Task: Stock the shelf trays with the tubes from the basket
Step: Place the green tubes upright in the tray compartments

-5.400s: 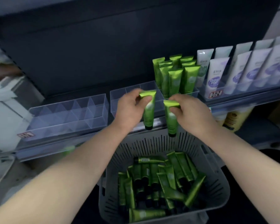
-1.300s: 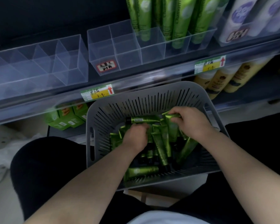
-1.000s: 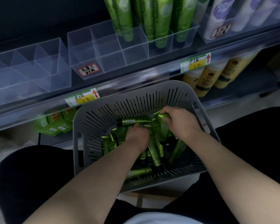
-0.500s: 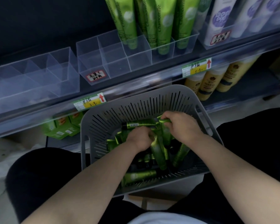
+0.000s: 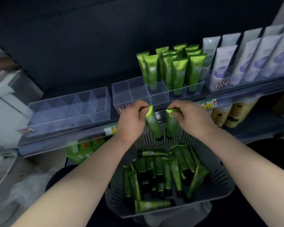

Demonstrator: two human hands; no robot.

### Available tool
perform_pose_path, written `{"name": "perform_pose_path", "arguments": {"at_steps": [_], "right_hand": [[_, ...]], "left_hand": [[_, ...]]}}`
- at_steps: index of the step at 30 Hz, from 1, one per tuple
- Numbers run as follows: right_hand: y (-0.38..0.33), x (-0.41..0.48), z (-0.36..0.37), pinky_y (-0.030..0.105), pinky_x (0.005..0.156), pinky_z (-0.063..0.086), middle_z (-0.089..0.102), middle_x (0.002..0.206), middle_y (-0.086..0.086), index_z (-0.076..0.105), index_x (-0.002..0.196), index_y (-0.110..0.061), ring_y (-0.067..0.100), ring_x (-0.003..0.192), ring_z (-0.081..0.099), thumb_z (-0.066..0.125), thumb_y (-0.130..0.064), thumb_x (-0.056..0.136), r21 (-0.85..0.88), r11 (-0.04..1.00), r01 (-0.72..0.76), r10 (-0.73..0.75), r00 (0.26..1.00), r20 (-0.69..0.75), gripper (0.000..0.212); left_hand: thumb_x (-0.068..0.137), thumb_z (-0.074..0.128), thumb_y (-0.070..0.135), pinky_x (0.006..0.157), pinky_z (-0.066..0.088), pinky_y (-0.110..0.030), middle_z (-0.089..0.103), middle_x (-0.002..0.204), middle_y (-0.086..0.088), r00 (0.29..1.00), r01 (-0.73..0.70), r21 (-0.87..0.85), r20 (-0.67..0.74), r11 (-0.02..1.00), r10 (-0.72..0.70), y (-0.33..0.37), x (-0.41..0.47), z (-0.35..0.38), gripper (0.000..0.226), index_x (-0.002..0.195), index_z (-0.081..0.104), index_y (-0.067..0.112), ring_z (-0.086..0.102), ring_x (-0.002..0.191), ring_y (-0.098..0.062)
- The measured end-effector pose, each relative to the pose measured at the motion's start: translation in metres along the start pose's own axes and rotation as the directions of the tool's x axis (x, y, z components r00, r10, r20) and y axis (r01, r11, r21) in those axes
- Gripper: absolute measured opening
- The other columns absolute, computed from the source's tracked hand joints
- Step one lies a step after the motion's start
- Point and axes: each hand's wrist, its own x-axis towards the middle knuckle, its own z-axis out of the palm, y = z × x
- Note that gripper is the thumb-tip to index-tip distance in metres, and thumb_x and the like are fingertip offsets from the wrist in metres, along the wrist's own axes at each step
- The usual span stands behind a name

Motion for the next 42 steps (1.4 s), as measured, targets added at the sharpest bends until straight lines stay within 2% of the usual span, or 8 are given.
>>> {"name": "perform_pose_path", "arguments": {"at_steps": [8, 12, 18, 21, 26, 29, 34, 42], "right_hand": [[-0.036, 0.051, -0.052, 0.038, 0.078, 0.052, 0.067, 0.112, 0.003, 0.062, 0.116, -0.024, 0.025, 0.098, 0.061, 0.057, -0.021, 0.093, 0.049, 0.994, 0.101, -0.093, 0.984, -0.153, 0.024], [-0.043, 0.072, -0.062, 0.037, 0.077, 0.052, 0.067, 0.109, 0.002, 0.062, 0.115, -0.026, 0.025, 0.095, 0.061, 0.058, -0.022, 0.093, 0.049, 0.992, 0.118, -0.109, 0.98, -0.166, 0.022], [-0.042, 0.084, -0.059, 0.033, 0.074, 0.05, 0.066, 0.106, 0.0, 0.062, 0.115, -0.026, 0.022, 0.091, 0.06, 0.058, -0.022, 0.093, 0.046, 0.987, 0.156, -0.148, 0.979, -0.142, 0.023], [-0.039, 0.085, -0.058, 0.026, 0.068, 0.041, 0.058, 0.092, -0.008, 0.062, 0.116, -0.028, 0.014, 0.08, 0.052, 0.058, -0.023, 0.093, 0.031, 0.986, 0.165, -0.161, 0.98, -0.117, 0.023], [-0.036, 0.089, -0.062, 0.023, 0.06, 0.033, 0.044, 0.071, -0.019, 0.062, 0.115, -0.028, 0.004, 0.059, 0.042, 0.059, -0.024, 0.093, 0.037, 0.986, 0.16, -0.156, 0.983, -0.096, 0.023], [-0.043, 0.093, -0.067, 0.026, 0.063, 0.04, 0.054, 0.083, -0.012, 0.062, 0.114, -0.031, 0.011, 0.068, 0.048, 0.059, -0.025, 0.093, 0.034, 0.986, 0.166, -0.161, 0.98, -0.116, 0.022], [-0.068, 0.106, -0.076, 0.03, 0.068, 0.046, 0.061, 0.086, -0.009, 0.064, 0.108, -0.031, 0.014, 0.075, 0.055, 0.059, -0.023, 0.092, 0.089, 0.971, 0.222, -0.199, 0.957, -0.212, 0.018], [-0.096, 0.144, -0.057, 0.038, 0.076, 0.048, 0.065, 0.109, 0.003, 0.061, 0.114, -0.024, 0.026, 0.102, 0.056, 0.054, -0.018, 0.094, -0.082, 0.967, 0.24, -0.254, 0.914, -0.317, 0.023]], "left_hand": [[0.09, 0.053, 0.017, 0.07, 0.058, -0.046, 0.065, 0.083, 0.001, 0.947, 0.001, -0.083, -0.321, 0.997, -0.028, 0.015, 0.085, -0.068, 0.013, 0.094, 0.065, 0.014, 0.067, 0.077, -0.023], [0.091, 0.051, 0.008, 0.07, 0.048, -0.026, 0.067, 0.088, -0.007, 0.914, -0.008, 0.109, -0.403, 0.994, 0.052, 0.022, 0.113, -0.079, 0.016, 0.098, 0.065, 0.006, 0.062, 0.079, -0.02], [0.092, 0.043, 0.002, 0.066, 0.045, -0.028, 0.062, 0.087, -0.004, 0.965, 0.08, 0.264, -0.261, 0.961, -0.009, 0.008, 0.149, -0.065, 0.024, 0.104, 0.063, 0.009, 0.059, 0.08, -0.02], [0.091, 0.043, 0.002, 0.07, 0.05, -0.034, 0.065, 0.092, -0.01, 0.982, 0.115, 0.291, -0.179, 0.95, -0.064, -0.003, 0.157, -0.053, 0.027, 0.104, 0.064, 0.011, 0.061, 0.083, -0.025], [0.09, 0.044, 0.002, 0.065, 0.042, -0.025, 0.069, 0.094, -0.011, 0.985, 0.134, 0.273, -0.144, 0.953, -0.097, -0.014, 0.161, -0.041, 0.029, 0.104, 0.068, 0.012, 0.063, 0.086, -0.025], [0.092, 0.045, 0.005, 0.069, 0.043, -0.023, 0.069, 0.098, -0.009, 0.986, 0.134, 0.241, -0.126, 0.961, -0.105, -0.014, 0.163, -0.046, 0.03, 0.108, 0.069, 0.014, 0.064, 0.09, -0.023], [0.094, 0.054, 0.013, 0.092, 0.046, -0.029, 0.062, 0.124, -0.015, 0.994, 0.086, 0.292, -0.089, 0.953, -0.062, -0.008, 0.157, -0.06, 0.039, 0.133, 0.053, 0.013, 0.059, 0.114, -0.027], [0.092, 0.052, 0.007, 0.089, 0.047, -0.035, 0.063, 0.118, -0.012, 0.986, 0.016, 0.324, -0.162, 0.946, 0.038, -0.013, 0.117, -0.081, 0.031, 0.121, 0.061, 0.011, 0.053, 0.113, -0.027]]}}
